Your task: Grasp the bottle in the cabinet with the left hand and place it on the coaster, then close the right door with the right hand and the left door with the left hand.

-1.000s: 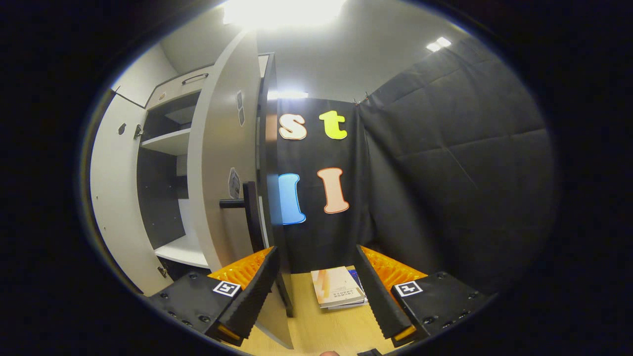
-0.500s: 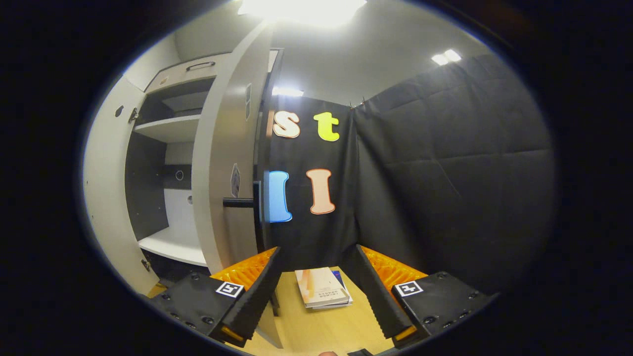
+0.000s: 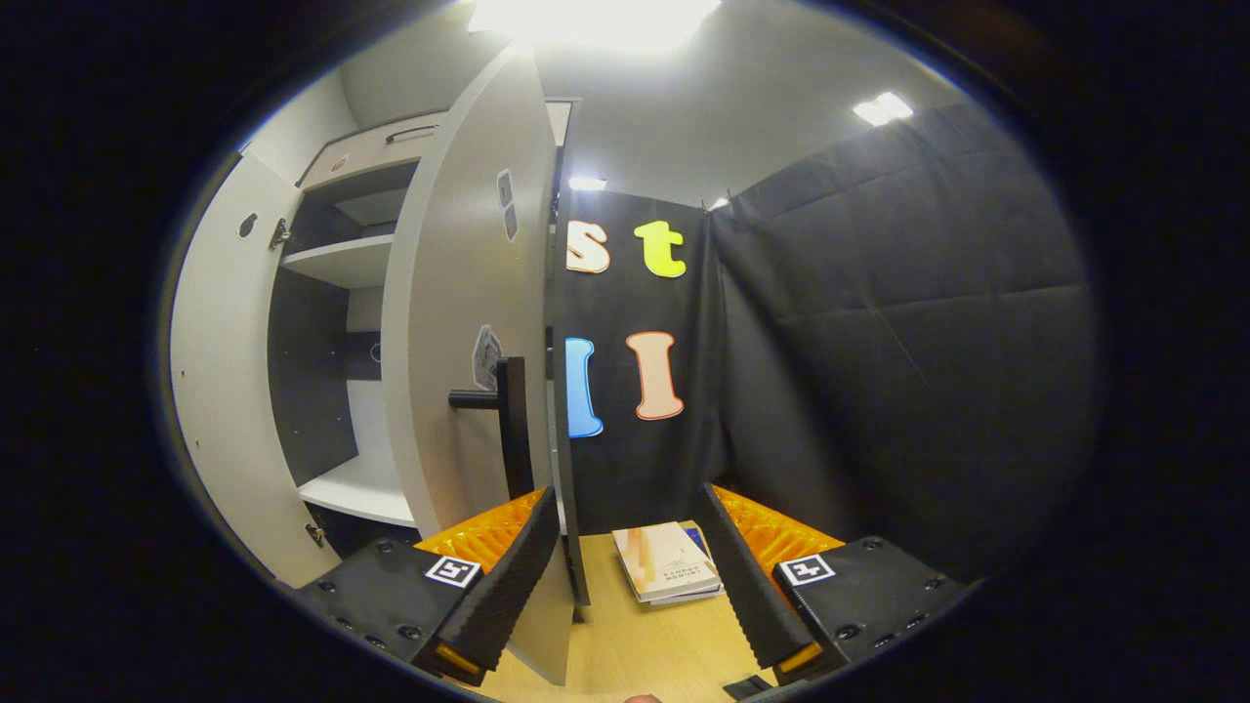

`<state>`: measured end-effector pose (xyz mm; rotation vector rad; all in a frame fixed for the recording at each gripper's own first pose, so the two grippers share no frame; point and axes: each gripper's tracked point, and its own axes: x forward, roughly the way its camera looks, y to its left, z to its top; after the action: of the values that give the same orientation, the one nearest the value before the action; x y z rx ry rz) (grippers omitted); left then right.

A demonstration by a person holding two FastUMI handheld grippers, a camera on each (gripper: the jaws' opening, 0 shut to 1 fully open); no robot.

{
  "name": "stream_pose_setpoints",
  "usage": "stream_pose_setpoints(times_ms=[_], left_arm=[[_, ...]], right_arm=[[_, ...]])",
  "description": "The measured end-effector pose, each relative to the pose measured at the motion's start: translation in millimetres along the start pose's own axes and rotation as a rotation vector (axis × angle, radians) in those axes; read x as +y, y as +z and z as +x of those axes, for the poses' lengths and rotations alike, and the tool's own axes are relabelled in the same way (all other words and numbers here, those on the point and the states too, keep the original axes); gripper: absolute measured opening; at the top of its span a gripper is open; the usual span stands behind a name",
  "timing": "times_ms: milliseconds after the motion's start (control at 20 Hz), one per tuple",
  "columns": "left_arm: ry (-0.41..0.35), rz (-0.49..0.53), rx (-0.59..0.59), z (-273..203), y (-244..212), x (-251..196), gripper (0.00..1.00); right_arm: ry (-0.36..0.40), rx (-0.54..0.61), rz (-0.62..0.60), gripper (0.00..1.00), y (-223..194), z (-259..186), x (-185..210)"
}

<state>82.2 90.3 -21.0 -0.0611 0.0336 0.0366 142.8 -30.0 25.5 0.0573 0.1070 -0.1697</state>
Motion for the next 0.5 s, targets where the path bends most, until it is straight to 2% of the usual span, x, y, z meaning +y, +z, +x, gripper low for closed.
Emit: stream_pose_setpoints(times_ms=[500], left_arm=[[0.002,0.002,0.009,9.2,-10.2,21.7,0.78]], right_arm=[[0.108,-0.014,0.023,0.95,-3.0,1.0,78.6]])
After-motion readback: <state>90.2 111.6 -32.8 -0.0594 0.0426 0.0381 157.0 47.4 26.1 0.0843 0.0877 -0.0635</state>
